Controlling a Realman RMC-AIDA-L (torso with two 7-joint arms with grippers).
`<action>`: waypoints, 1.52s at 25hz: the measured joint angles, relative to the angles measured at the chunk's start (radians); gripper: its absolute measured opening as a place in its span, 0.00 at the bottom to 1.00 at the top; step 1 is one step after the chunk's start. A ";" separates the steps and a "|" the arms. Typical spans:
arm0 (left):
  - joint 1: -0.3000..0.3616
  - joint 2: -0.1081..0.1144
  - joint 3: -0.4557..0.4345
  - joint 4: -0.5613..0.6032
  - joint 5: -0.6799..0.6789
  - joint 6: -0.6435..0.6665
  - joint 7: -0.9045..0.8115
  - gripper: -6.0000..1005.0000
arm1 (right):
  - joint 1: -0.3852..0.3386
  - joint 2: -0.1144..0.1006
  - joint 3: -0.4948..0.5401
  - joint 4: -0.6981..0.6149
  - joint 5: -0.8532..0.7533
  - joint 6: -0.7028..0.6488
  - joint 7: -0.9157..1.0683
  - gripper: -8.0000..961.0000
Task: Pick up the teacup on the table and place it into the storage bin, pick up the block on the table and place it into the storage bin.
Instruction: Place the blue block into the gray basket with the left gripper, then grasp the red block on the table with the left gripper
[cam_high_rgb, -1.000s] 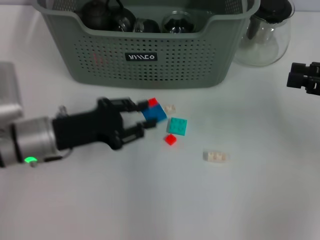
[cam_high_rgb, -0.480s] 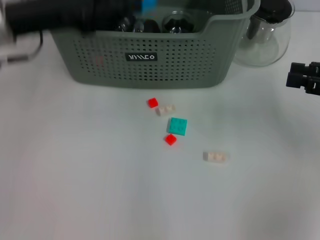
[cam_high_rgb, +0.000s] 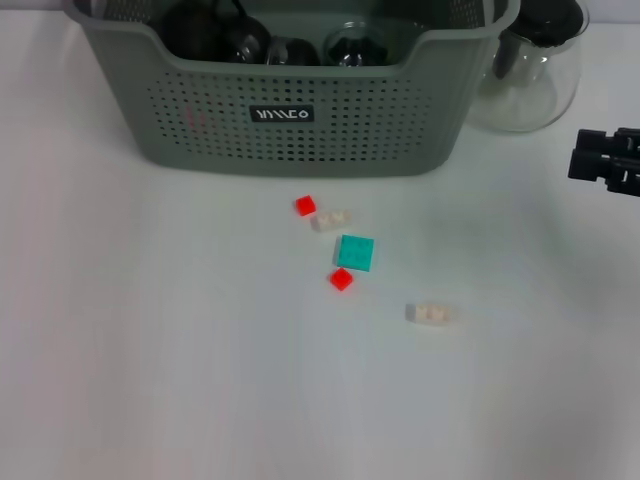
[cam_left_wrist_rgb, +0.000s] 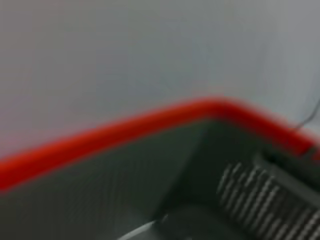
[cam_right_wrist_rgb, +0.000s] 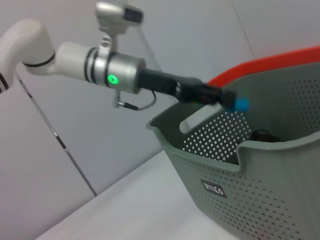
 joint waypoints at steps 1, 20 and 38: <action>-0.014 -0.007 0.016 -0.018 0.041 -0.029 -0.031 0.48 | 0.000 0.000 0.000 0.000 0.000 0.001 0.000 0.53; 0.443 -0.142 -0.325 0.189 -0.680 0.505 0.573 0.77 | 0.002 0.000 0.000 0.000 0.000 0.004 0.008 0.53; 0.495 -0.191 -0.252 -0.488 -0.337 0.245 1.441 0.60 | 0.020 -0.006 -0.001 0.000 0.001 0.004 0.057 0.53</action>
